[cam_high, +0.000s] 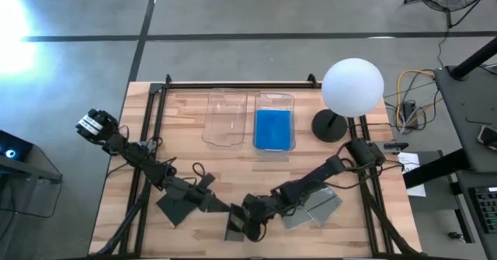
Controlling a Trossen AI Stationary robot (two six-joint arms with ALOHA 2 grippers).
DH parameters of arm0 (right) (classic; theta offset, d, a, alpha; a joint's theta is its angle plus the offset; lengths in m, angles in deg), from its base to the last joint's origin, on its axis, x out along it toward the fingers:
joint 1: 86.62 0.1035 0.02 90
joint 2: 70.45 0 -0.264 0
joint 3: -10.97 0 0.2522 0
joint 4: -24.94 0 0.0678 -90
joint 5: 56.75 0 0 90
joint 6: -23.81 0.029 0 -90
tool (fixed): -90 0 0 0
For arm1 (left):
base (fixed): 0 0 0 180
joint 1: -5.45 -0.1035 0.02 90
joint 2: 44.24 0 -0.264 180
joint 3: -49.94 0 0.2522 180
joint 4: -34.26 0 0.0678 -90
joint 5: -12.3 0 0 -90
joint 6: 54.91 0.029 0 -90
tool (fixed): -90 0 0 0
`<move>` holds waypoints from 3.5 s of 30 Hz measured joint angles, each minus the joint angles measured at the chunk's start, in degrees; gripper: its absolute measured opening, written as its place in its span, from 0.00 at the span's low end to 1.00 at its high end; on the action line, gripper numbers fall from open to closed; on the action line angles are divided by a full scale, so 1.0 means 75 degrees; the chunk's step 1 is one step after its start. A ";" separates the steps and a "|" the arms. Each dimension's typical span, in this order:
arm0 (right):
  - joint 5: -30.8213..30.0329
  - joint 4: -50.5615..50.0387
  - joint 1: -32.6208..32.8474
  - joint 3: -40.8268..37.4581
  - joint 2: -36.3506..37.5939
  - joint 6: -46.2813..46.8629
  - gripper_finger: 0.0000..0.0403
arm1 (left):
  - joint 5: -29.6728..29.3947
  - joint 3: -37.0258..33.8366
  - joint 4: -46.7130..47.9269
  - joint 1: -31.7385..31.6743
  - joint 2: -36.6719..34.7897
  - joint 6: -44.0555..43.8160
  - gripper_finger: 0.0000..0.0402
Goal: Pick & place jewel cases by type
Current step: Put the black cd case into the left transparent bin
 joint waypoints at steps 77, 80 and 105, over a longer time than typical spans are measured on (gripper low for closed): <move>-0.0072 0.1058 -0.0468 0.0761 -0.0805 0.2265 0.57 | 0.1308 -0.1024 0.4691 0.0233 -0.1403 -0.1034 0.41; -0.0051 0.1018 -0.0471 0.0768 -0.0814 0.2067 0.57 | 0.1285 -0.1012 0.4159 0.0230 -0.1417 -0.0767 0.41; -0.0125 0.1011 -0.0523 0.0717 -0.0646 0.1700 0.57 | 0.1327 -0.0994 0.3668 0.0210 -0.1438 -0.0802 0.04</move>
